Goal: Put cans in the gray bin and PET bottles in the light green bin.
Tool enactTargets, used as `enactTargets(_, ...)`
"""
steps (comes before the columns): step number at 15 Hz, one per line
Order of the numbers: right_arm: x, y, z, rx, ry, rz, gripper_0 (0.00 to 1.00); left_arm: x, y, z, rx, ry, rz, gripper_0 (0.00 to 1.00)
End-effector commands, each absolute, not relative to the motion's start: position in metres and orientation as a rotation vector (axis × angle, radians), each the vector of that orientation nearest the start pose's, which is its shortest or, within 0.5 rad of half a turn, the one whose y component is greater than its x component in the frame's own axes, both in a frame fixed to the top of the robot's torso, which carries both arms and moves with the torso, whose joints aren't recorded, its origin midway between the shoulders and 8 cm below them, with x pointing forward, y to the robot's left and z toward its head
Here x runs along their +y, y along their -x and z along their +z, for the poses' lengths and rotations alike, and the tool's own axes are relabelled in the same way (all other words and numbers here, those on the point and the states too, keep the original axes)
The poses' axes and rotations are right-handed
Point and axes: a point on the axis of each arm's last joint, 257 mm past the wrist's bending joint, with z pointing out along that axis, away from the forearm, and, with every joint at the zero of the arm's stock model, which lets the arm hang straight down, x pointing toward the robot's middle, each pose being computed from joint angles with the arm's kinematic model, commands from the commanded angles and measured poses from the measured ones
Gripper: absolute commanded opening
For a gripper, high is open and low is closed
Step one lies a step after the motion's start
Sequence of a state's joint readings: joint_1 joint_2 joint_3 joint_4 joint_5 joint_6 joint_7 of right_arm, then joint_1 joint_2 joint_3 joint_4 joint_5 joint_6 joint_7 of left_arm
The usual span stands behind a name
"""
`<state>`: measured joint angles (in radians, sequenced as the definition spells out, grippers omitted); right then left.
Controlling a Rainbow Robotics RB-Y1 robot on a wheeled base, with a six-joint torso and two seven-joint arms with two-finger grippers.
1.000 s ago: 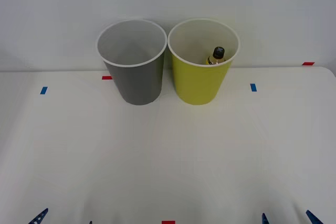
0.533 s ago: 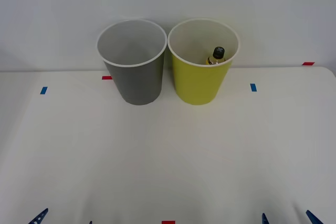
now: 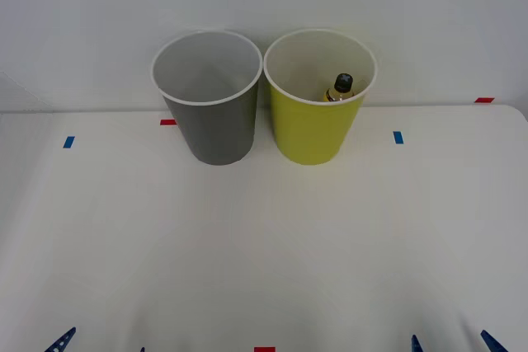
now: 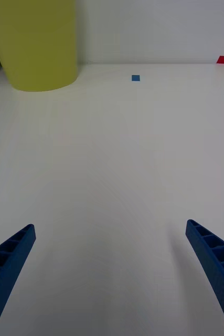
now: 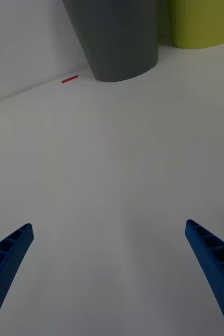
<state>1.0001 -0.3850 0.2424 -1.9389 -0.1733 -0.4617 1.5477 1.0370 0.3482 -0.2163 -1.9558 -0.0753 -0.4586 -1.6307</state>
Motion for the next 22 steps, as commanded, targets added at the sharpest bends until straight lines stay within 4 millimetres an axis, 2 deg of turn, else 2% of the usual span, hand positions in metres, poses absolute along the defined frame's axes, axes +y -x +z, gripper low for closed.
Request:
enactTargets(1,-0.2700,-0.2178,-0.3178,1.776,0.045,0.033,1.00,0.2532,-0.2089,-0.3187,1.763,-0.350,0.127,1.00)
enactTargets(22,-0.2700,-0.2178,-0.3178,1.776,0.045,0.033,1.00,0.2532,-0.2089,-0.3187,1.763,-0.350,0.127,1.00)
